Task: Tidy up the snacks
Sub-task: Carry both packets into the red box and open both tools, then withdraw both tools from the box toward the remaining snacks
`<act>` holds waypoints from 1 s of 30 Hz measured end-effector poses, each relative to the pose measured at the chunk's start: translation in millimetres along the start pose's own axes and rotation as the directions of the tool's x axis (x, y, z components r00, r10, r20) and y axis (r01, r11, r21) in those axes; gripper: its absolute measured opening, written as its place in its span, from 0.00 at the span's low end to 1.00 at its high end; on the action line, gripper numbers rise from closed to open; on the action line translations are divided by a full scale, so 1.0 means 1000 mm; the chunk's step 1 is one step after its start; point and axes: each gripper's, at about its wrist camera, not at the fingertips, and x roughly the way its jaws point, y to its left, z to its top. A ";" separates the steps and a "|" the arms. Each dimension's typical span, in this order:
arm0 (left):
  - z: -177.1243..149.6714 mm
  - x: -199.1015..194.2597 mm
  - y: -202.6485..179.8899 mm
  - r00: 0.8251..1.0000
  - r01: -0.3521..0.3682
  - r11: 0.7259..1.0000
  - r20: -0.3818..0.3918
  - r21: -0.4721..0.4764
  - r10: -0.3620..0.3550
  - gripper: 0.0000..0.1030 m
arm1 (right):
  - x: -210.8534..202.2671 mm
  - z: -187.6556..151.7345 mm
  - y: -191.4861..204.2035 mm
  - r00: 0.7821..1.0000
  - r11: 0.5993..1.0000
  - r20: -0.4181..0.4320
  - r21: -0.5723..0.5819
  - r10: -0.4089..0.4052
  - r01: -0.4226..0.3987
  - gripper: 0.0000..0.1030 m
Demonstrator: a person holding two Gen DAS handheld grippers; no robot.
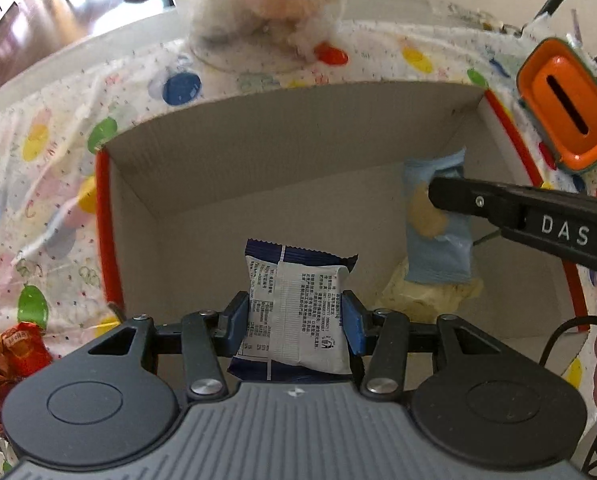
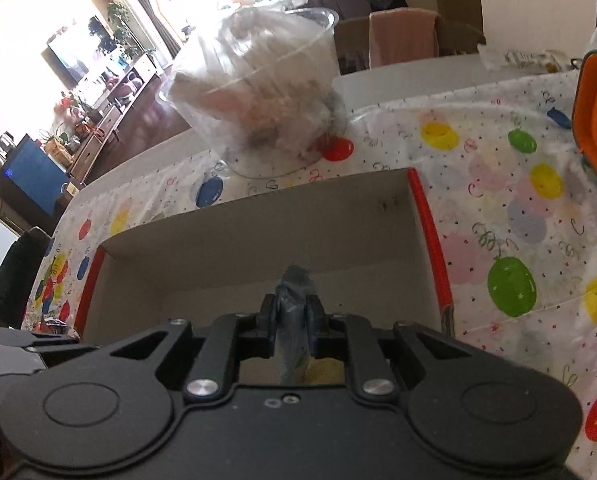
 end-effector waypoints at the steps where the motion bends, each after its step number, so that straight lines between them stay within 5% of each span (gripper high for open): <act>1: 0.001 0.002 0.000 1.000 -0.001 1.000 -0.013 0.006 0.001 0.46 | 0.002 0.002 0.000 1.000 1.000 -0.008 -0.003 0.001 -0.001 0.14; 11: 0.007 0.009 -0.004 0.999 -0.013 0.999 -0.030 0.034 0.014 0.45 | 0.003 0.001 -0.007 0.999 1.000 -0.038 -0.013 -0.028 0.028 0.24; 21: -0.008 -0.014 -0.001 0.997 0.006 1.000 0.081 0.017 -0.007 0.46 | -0.023 -0.015 0.005 1.000 0.993 -0.015 -0.121 -0.016 0.015 0.30; 30: -0.030 -0.054 -0.001 0.977 0.024 1.000 0.210 0.000 -0.023 0.46 | -0.057 -0.032 0.023 1.000 0.982 0.029 -0.189 0.000 0.006 0.34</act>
